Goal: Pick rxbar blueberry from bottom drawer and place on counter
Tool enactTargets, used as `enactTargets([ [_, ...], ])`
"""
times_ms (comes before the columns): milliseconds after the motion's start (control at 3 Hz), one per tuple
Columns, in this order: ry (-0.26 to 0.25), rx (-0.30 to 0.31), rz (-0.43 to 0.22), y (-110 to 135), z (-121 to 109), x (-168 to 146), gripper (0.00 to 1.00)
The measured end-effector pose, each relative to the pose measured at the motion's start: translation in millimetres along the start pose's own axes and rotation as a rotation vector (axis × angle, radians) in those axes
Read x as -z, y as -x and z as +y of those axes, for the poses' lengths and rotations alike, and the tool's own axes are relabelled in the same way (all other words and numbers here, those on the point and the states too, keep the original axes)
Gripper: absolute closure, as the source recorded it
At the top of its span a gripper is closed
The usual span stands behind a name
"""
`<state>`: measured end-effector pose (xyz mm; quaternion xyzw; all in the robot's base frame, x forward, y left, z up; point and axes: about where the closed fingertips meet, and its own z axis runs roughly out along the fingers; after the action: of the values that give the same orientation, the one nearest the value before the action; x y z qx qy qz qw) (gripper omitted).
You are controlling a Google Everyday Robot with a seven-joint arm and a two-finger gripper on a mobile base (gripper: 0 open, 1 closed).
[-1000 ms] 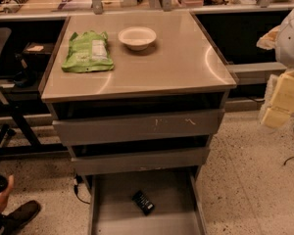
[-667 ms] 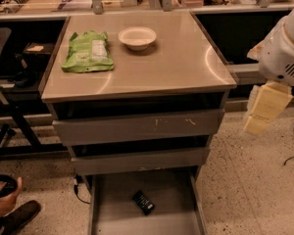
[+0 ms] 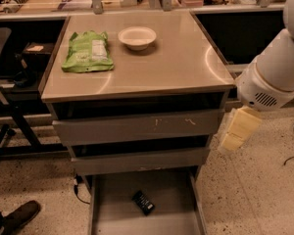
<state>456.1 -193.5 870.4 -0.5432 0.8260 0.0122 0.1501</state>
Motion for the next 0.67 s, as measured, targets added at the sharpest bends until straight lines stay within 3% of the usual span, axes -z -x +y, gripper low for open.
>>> enactTargets([
  [333,0.001,-0.001,0.000,0,0,-1,0.00],
  [667,0.046,-0.031,-0.005,-7,15,-26,0.00],
])
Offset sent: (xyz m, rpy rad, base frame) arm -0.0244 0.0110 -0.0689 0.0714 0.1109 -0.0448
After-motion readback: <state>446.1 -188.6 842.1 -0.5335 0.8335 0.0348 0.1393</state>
